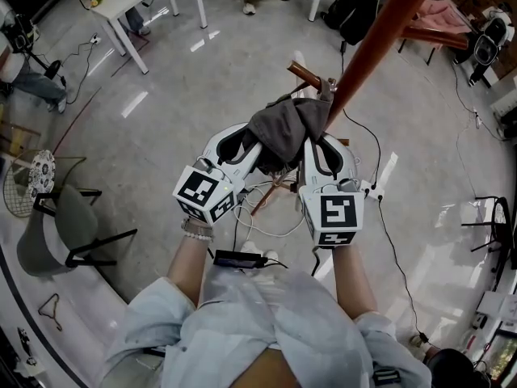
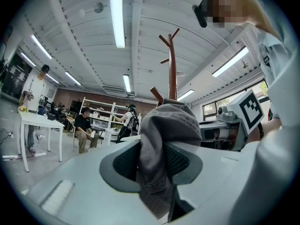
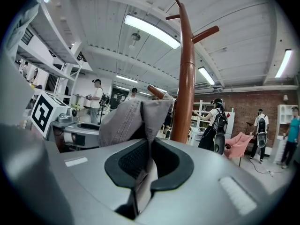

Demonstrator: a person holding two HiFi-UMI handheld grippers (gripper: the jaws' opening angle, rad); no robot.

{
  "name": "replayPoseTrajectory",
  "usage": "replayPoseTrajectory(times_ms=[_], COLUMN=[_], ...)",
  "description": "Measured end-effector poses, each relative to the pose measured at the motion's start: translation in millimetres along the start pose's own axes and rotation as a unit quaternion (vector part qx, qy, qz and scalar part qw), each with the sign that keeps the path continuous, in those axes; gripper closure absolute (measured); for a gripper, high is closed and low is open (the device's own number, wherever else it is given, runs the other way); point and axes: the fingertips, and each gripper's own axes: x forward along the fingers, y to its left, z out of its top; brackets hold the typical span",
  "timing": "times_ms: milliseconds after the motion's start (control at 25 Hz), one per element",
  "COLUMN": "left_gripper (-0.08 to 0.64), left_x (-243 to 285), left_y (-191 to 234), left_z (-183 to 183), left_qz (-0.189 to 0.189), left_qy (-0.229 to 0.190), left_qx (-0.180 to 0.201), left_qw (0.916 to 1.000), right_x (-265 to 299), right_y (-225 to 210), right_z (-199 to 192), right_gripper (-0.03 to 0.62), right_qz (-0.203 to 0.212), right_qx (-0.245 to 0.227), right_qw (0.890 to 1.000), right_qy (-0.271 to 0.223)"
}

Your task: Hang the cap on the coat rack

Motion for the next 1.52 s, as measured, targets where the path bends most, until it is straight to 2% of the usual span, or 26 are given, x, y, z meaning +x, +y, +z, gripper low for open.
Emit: replayPoseTrajectory(times_ms=[280,800,1000,1360,1520], left_gripper=[0.434,0.43,0.405,0.403,0.405], left_x=[2,0,-8,-31,-37], left_y=[4,4,5,4,-3], left_z=[-2,-7,-8,2,9], left_qz=[-0.005,-0.001,0.0,0.021,0.026], left_qy=[0.002,0.009,0.012,0.005,0.009], left_qx=[-0.022,-0.026,-0.03,-0.006,0.008], left_qw=[0.9998,0.9996,0.9995,0.9997,0.9996], right_x=[1,0,-6,-22,-32], right_y=[-1,-4,-2,0,-4], right_z=[0,-6,-4,6,18], right_gripper=[0.561,0.52,0.502,0.502,0.502], right_qz=[0.001,-0.003,-0.002,-0.01,-0.016], right_qx=[0.018,0.038,0.04,0.022,0.042], right_qw=[1.0,0.999,0.999,0.998,0.996], right_qy=[-0.015,-0.019,-0.025,-0.051,-0.08])
